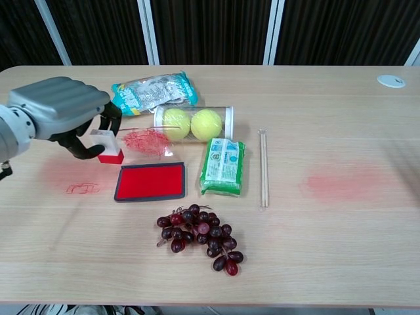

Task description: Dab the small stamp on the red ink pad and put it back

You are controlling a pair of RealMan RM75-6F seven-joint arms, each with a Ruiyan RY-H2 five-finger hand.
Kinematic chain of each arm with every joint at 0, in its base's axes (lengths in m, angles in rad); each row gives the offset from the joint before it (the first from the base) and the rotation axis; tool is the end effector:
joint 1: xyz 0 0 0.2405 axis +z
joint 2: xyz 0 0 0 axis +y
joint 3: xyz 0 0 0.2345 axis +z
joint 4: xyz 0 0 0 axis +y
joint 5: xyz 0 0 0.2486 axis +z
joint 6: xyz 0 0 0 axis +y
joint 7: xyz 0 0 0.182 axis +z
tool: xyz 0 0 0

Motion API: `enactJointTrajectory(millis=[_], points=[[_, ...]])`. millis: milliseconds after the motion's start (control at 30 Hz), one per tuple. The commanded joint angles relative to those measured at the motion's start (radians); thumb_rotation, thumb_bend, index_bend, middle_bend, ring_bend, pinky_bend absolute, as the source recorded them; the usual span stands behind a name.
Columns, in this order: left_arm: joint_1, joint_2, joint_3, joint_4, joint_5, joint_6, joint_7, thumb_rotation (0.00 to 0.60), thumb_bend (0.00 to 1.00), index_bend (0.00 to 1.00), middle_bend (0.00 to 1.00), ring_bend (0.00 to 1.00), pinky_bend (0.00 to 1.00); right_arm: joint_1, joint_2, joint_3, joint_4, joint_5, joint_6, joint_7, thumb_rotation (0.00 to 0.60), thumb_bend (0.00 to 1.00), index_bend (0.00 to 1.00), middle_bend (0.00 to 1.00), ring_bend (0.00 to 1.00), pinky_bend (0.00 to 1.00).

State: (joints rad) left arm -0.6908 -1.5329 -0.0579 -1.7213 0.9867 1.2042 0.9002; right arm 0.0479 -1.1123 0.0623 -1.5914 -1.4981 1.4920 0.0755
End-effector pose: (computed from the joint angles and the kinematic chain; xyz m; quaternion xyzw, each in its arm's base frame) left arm -0.1228 0.3095 -0.0643 -0.7845 -0.2620 -0.2613 0.4976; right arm -0.3187 -0.2125 0.1223 0.5716 -0.4071 0.3994 0.5899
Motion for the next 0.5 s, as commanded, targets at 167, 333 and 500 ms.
enactJointTrajectory(millis=[167,333,500], points=[[0.047,0.043,0.046,0.027,0.021,-0.006,-0.074,0.600,0.51,0.68,0.70,0.56,0.67,-0.001,-0.001,0.000,0.000,-0.002,0.003,-0.004,0.600,0.32,0.15,0.00,0.00,0.19],[0.060,0.037,0.057,0.068,0.034,-0.018,-0.105,0.600,0.51,0.67,0.69,0.56,0.67,-0.001,-0.001,0.000,-0.001,0.000,0.002,-0.007,0.600,0.32,0.15,0.00,0.00,0.19],[0.066,0.013,0.062,0.111,0.022,-0.044,-0.117,0.600,0.51,0.65,0.66,0.55,0.67,-0.001,-0.001,0.001,-0.002,0.001,0.001,-0.005,0.600,0.32,0.15,0.00,0.00,0.19]])
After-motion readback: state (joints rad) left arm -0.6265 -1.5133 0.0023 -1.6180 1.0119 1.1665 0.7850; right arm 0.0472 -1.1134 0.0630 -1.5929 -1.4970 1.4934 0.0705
